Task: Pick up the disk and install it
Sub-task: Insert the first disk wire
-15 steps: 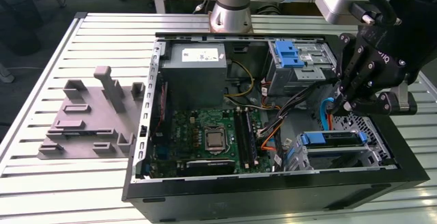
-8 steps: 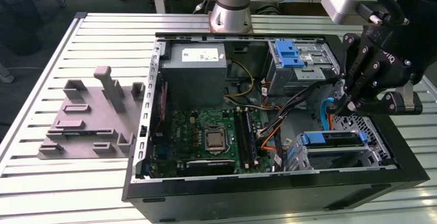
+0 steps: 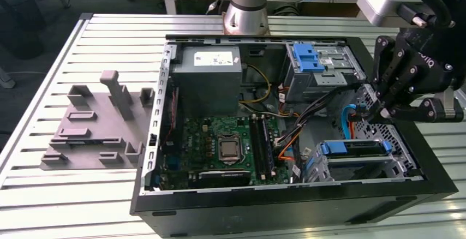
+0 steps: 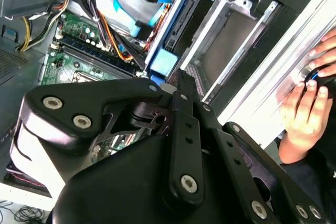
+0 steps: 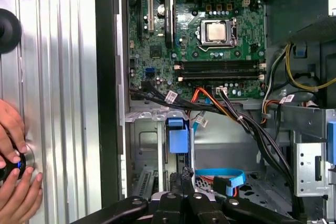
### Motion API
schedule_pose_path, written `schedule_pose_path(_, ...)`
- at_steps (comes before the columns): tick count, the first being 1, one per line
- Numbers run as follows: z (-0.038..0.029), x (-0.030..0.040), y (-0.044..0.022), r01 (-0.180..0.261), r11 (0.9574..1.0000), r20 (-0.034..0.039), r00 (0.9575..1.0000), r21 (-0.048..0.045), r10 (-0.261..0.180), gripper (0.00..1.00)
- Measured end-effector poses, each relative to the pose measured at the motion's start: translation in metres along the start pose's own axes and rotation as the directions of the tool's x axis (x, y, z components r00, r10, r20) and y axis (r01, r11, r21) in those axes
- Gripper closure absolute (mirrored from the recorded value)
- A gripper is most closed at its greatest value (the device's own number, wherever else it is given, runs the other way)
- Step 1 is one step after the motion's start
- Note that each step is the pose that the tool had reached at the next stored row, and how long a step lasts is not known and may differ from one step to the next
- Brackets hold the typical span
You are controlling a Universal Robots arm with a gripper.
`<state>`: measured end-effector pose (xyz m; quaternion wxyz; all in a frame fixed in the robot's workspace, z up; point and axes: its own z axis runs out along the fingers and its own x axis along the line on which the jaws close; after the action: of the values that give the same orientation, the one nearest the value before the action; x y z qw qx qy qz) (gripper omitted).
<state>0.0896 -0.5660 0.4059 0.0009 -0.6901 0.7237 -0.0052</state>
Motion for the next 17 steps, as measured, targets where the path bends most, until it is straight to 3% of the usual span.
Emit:
schedule_pose_path(11,0.0015,-0.0029,-0.0231,0.0,1.0,-0.0001,1.0,0.0,0.0,0.89)
schedule_pose_path(17,0.0053,-0.0062,-0.0318,0.0,1.0,0.0002,1.0,0.0,0.0,0.89)
